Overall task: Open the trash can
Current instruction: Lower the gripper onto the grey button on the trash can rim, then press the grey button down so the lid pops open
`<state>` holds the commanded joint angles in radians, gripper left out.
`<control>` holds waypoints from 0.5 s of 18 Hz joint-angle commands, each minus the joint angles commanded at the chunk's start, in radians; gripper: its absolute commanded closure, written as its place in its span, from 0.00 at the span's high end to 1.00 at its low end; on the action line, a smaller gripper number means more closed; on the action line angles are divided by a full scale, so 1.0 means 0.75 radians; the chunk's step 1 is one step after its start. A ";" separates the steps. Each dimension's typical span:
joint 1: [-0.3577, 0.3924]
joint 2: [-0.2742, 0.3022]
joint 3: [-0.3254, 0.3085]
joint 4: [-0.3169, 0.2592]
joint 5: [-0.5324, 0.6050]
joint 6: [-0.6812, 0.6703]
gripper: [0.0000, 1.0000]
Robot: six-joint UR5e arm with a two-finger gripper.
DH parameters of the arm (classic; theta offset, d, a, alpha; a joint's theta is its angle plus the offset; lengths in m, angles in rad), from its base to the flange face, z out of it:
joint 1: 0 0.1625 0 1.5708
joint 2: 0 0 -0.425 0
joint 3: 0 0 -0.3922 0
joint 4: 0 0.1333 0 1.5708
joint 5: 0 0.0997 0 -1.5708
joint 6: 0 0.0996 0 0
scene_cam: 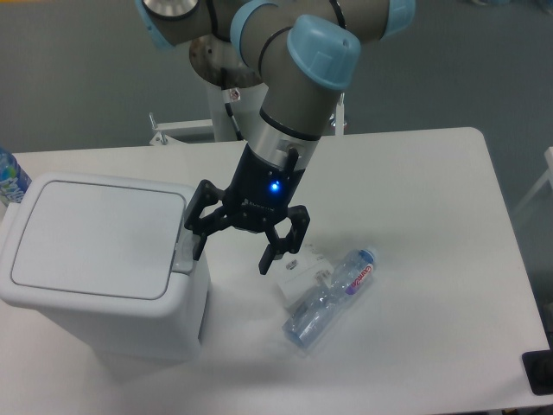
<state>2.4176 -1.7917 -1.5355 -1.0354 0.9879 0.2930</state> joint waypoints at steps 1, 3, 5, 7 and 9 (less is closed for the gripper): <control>0.000 0.000 0.000 0.000 0.000 0.000 1.00; 0.000 -0.002 -0.002 0.000 0.000 0.000 1.00; 0.000 0.000 -0.006 0.000 0.000 0.004 1.00; 0.000 0.000 -0.010 0.000 0.000 0.004 1.00; 0.000 0.000 -0.010 0.002 0.000 0.004 1.00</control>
<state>2.4176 -1.7917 -1.5432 -1.0339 0.9879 0.2961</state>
